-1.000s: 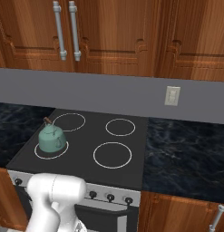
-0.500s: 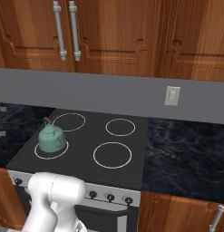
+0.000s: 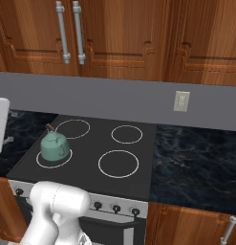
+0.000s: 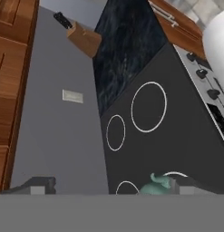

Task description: The kettle is done boiling. Turn off the stove, then wait for 300 timesteps before moving the kettle to the dining table.

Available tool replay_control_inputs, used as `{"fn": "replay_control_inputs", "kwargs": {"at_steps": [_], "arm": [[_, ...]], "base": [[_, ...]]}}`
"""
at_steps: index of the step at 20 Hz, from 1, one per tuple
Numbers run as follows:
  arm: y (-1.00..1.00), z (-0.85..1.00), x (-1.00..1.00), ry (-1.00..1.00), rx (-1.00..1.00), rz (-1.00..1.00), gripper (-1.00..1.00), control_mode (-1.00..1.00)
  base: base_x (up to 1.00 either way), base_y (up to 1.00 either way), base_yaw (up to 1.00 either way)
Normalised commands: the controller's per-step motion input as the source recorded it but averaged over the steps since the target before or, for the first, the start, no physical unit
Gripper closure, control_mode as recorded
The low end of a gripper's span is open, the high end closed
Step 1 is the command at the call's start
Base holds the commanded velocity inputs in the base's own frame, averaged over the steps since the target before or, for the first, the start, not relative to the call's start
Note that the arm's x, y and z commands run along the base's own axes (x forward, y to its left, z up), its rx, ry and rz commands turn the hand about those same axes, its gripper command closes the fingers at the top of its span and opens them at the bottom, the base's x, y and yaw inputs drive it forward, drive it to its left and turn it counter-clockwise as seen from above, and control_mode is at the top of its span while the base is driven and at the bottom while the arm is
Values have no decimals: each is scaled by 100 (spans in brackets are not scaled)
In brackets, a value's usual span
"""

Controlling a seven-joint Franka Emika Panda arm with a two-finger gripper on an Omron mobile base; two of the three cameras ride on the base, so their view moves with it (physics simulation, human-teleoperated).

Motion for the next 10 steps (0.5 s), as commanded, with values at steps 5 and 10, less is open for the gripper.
{"fn": "replay_control_inputs", "kwargs": {"at_steps": [5, 10], "arm": [[0, -11, 20, 0, 17, -8, -100, -100], [0, -13, 18, 0, 15, -9, -100, -100]], "base": [[0, 0, 0], [0, 0, 0]]}}
